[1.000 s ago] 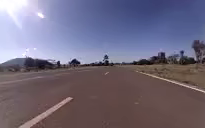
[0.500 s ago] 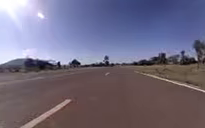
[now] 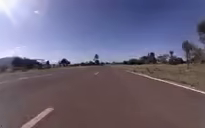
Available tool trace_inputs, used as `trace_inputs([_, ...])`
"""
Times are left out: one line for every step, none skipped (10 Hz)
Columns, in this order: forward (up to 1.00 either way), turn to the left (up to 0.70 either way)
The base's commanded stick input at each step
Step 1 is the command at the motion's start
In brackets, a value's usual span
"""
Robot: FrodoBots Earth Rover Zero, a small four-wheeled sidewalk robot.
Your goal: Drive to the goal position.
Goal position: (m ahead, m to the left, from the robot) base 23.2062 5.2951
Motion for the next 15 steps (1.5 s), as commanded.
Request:
trace_inputs([1.0, -0.4])
trace_inputs([1.0, 0.0])
trace_inputs([1.0, 0.0])
trace_inputs([1.0, 0.0])
trace_inputs([1.0, 0.0])
trace_inputs([1.0, 0.36])
trace_inputs([1.0, 0.26])
trace_inputs([1.0, 0.03])
trace_inputs([1.0, 0.09])
trace_inputs([1.0, 0.19])
trace_inputs([1.0, 0.33])
trace_inputs([1.0, 0.29])
trace_inputs([1.0, 0.08])
trace_inputs([1.0, 0.13])
trace_inputs([1.0, 0.34])
